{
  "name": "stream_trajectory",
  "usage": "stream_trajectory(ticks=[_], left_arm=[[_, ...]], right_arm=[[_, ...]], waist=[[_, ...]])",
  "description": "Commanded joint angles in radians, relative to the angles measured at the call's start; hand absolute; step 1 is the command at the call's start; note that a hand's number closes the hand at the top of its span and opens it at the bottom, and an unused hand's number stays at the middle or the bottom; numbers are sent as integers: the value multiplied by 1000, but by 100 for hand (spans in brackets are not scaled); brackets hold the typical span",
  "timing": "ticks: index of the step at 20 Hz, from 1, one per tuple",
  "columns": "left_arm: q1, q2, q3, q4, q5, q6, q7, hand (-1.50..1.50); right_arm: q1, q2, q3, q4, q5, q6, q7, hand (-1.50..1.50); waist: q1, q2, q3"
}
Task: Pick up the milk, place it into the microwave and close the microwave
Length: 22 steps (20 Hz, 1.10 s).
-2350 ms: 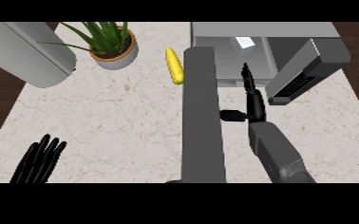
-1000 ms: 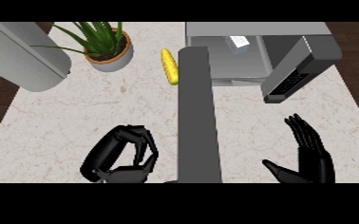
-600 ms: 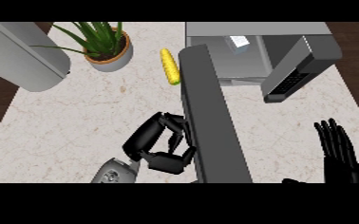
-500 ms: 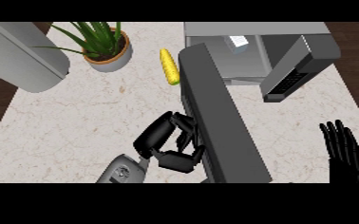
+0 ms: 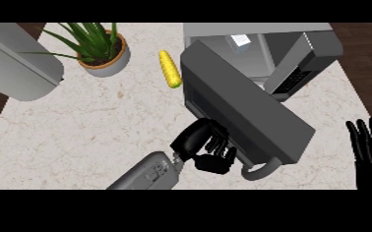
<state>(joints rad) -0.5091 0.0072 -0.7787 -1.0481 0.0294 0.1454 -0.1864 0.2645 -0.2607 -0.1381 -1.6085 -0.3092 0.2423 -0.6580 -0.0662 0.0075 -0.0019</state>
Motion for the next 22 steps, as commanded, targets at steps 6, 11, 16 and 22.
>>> stream_trajectory(ticks=[6, 11, 16, 22], left_arm=[[-186, -7, -172, 68, 258, 133, 22, -150], [-233, -7, -125, 84, 358, 168, -55, 150], [-317, -7, -101, 91, 445, 190, -95, 150], [-403, -7, -82, 154, 505, 220, -120, 150]], right_arm=[[-75, -63, 30, -101, -62, 87, 98, -150], [-90, -86, 45, -158, -108, 129, 135, -150], [-134, -105, 66, -195, -118, 140, 174, -150], [-162, -135, 46, -238, -148, 149, 198, -150]], waist=[[-74, 16, -2], [-145, 32, -4], [-187, 44, -4], [-246, 53, -3]])
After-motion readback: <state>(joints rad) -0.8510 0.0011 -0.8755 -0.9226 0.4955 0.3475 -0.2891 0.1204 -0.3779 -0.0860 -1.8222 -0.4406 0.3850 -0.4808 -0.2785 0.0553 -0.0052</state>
